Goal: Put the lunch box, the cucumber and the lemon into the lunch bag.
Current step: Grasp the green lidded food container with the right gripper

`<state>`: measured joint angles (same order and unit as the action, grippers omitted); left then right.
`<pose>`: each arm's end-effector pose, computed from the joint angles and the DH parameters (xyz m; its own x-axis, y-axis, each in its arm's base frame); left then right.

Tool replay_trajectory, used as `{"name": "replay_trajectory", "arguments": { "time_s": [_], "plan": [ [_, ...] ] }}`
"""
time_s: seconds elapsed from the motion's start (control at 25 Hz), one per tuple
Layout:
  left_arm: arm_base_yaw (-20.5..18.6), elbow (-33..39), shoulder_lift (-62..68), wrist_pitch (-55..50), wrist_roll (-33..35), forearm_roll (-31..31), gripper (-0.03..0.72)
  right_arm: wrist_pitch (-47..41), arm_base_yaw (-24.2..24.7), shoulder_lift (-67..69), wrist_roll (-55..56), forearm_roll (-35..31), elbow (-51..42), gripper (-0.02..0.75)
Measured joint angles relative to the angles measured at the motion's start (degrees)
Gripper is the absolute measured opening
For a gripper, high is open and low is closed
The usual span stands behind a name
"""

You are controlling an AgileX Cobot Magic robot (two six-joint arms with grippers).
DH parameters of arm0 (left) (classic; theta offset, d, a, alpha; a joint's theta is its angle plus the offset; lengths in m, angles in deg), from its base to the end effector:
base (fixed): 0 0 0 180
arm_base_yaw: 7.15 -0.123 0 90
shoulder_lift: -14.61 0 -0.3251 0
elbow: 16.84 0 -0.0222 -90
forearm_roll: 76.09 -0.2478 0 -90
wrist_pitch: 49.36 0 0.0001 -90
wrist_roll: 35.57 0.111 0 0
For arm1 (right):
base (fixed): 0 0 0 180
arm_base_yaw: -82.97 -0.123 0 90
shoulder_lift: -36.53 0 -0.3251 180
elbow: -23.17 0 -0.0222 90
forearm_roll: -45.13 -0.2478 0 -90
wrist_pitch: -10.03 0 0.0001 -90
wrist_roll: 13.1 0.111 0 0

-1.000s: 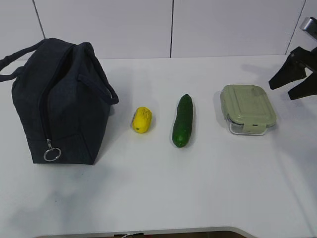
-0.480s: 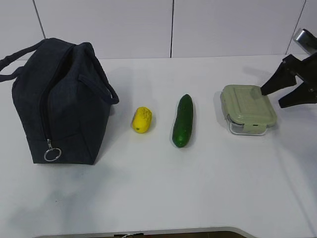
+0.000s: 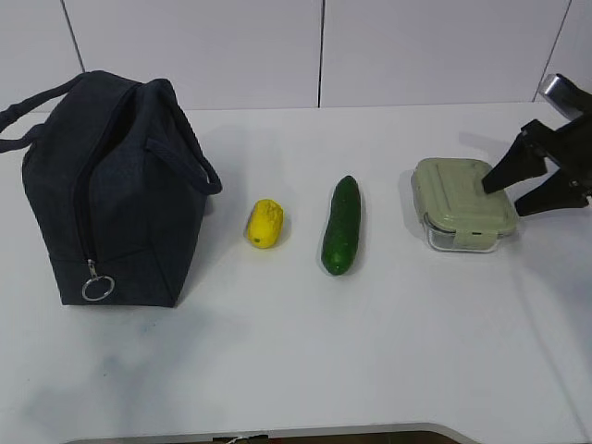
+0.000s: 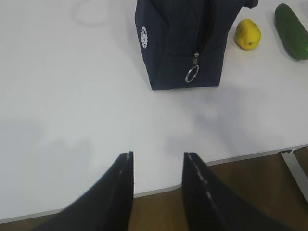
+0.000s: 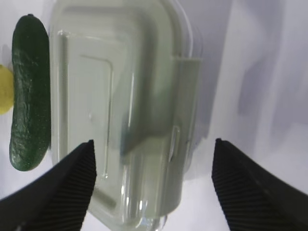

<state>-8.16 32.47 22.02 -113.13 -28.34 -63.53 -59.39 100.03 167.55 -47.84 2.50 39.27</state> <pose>-0.0327 -0.0222 0.2650 -0.4945 0.0188 -0.8690 0.1657 0.9835 -0.0730 0.4514 -0.0649 0.1982 -0.9737 0.0649 -0.2186 -0.0805 0.7990 0.5959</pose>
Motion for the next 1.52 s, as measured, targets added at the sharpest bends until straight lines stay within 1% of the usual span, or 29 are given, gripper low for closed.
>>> {"name": "replay_trajectory", "arguments": {
  "time_s": [0.2,0.36,0.6,1.2,1.52],
  "plan": [
    [0.00,0.00,0.00,0.00,0.00,0.00,0.242,0.15,0.00,1.41,-1.30,-1.51,0.00,0.593],
    [0.00,0.00,0.00,0.00,0.00,0.00,0.242,0.25,0.00,1.62,-3.81,-5.32,0.00,0.591],
    [0.00,0.00,0.00,0.00,0.00,0.00,0.242,0.36,0.00,1.98,-5.53,-6.17,0.00,0.587],
    [0.00,0.00,0.00,0.00,0.00,0.00,0.242,0.81,0.00,5.86,-12.71,-13.90,0.00,0.586],
    [0.00,0.00,0.00,0.00,0.00,0.00,0.242,1.01,0.00,6.20,-14.91,-14.91,0.00,0.585]
  ]
}}
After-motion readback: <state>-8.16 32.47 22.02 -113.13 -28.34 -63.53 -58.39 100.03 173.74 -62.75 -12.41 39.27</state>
